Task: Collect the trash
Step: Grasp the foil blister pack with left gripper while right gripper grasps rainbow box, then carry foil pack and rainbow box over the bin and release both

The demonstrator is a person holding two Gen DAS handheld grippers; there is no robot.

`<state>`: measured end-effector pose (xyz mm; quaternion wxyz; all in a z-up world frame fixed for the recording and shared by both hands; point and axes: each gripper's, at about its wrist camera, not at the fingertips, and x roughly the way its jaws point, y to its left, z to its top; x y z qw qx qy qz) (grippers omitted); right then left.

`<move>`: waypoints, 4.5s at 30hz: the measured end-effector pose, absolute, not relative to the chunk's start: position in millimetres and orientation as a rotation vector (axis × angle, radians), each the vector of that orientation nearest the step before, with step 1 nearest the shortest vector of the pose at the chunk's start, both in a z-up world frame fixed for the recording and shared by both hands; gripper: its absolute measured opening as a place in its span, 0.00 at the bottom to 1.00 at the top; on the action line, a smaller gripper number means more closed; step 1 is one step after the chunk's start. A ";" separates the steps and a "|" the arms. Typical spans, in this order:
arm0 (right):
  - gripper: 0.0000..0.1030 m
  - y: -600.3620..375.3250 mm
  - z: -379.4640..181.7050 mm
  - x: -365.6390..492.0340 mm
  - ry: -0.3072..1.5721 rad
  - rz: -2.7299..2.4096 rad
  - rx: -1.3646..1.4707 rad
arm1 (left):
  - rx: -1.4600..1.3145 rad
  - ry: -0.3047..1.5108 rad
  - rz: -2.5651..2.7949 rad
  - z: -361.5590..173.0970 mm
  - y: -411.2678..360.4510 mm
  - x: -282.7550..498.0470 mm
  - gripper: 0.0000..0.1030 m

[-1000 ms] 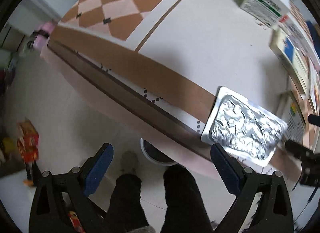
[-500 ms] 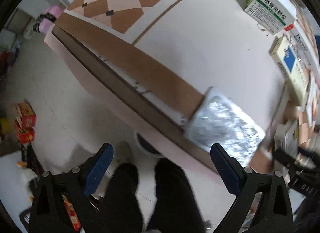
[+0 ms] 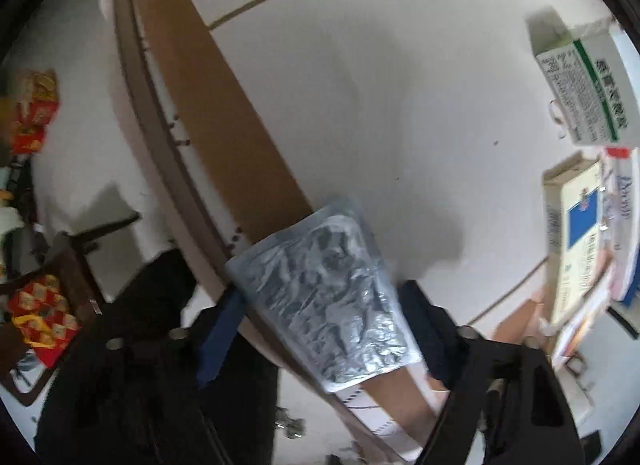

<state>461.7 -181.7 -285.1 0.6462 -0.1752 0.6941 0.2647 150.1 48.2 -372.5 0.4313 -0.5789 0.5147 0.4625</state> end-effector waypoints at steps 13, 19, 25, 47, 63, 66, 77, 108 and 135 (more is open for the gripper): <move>0.80 -188.7 -300.3 445.8 1.640 0.619 -0.378 | -1.024 1.409 0.871 -367.7 36.7 199.6 0.53; 0.83 -184.7 -298.5 452.1 1.609 0.642 -0.415 | -1.095 1.377 0.836 -362.3 47.7 210.1 0.75; 0.83 -185.5 -299.8 453.1 1.601 0.658 -0.419 | -1.058 1.417 0.904 -368.0 39.3 212.3 0.75; 0.71 -158.7 -309.5 414.0 1.486 0.624 -0.624 | -0.744 1.477 0.756 -353.2 23.8 246.7 0.73; 0.69 -173.7 -278.5 395.2 1.398 0.623 -0.522 | -0.578 1.355 0.677 -278.7 -4.4 247.5 0.63; 0.69 -179.6 -261.9 382.7 1.355 0.618 -0.475 | -0.506 1.305 0.645 -249.3 -25.2 232.9 0.63; 0.69 -228.6 -222.5 252.7 1.332 0.532 -0.209 | -0.389 1.203 0.404 -227.8 -36.3 129.1 0.63; 0.69 -266.6 -666.7 155.9 1.770 0.341 0.025 | -0.758 1.581 0.203 -662.0 -44.5 84.7 0.63; 1.00 -233.7 -592.2 125.3 1.647 0.386 -0.238 | -0.466 1.523 0.426 -524.7 -47.5 11.6 0.97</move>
